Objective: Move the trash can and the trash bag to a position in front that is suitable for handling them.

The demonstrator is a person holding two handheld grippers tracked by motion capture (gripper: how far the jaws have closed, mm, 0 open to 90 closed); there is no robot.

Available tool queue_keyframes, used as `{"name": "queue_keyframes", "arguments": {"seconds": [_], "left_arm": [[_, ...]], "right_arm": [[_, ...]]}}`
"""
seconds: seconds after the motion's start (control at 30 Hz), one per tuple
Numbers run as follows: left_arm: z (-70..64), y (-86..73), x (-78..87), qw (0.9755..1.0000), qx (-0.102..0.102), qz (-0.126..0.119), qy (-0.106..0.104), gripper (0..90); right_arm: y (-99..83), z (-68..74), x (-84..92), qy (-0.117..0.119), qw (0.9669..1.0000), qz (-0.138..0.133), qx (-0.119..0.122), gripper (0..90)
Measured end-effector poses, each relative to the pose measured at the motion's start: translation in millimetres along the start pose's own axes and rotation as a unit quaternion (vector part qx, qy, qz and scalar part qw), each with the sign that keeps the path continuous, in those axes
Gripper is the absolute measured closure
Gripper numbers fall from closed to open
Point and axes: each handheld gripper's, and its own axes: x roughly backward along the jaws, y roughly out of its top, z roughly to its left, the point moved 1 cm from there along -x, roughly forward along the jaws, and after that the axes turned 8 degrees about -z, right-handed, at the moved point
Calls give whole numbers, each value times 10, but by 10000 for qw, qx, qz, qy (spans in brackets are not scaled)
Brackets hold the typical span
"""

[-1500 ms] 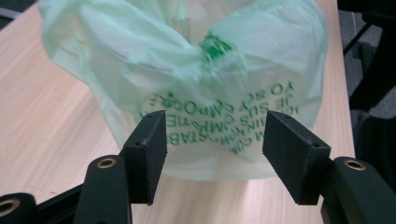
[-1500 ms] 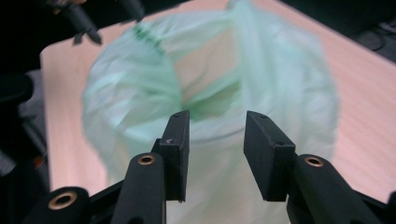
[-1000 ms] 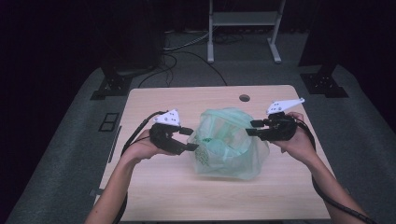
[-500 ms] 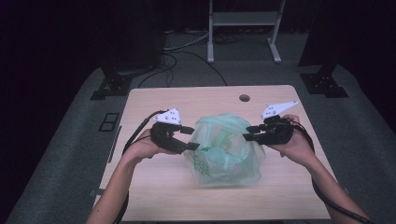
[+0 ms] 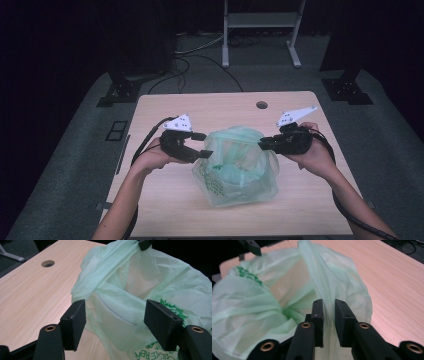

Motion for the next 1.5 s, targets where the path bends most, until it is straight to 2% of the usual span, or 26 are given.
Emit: {"name": "queue_keyframes", "arguments": {"seconds": [0.13,0.2,0.3,0.4,0.47,0.7,0.83,0.93,1.13,1.33,1.43,1.5], "left_arm": [[8,11,4,10000,-25,-10,59,331],[11,21,-1,10000,-29,-26,74,331],[16,30,-12,9999,-50,-24,88,331],[31,26,-25,9999,-17,-47,116,330],[50,11,-26,9999,15,-54,135,323],[101,-56,2,9996,157,-126,174,324],[142,-57,26,9992,213,-213,244,325],[197,-41,54,9982,315,-381,343,334],[301,-37,2,9977,309,-286,538,434],[338,-65,-127,9987,252,-105,426,525],[337,-86,-224,9990,184,-36,408,646],[341,-100,-290,9988,113,28,485,776]], "right_arm": [[41,-10,26,-85,9999,-103,-55,807],[63,-16,25,-239,9996,-147,-15,865],[96,-47,5,-423,9988,-232,-37,900],[119,-109,-31,-611,9976,-317,-111,900],[117,-172,-76,-683,9967,-355,-269,900],[13,-350,-245,-821,9948,-131,-596,900],[-93,-370,-346,-745,9951,143,-633,900],[-132,-365,-380,-703,9955,144,-613,900],[-89,-360,-350,-672,9960,32,-586,900],[-79,-361,-326,-674,9962,-26,-546,900],[-77,-369,-325,-686,9961,-55,-546,900],[-79,-376,-337,-700,9960,-59,-548,900]]}}
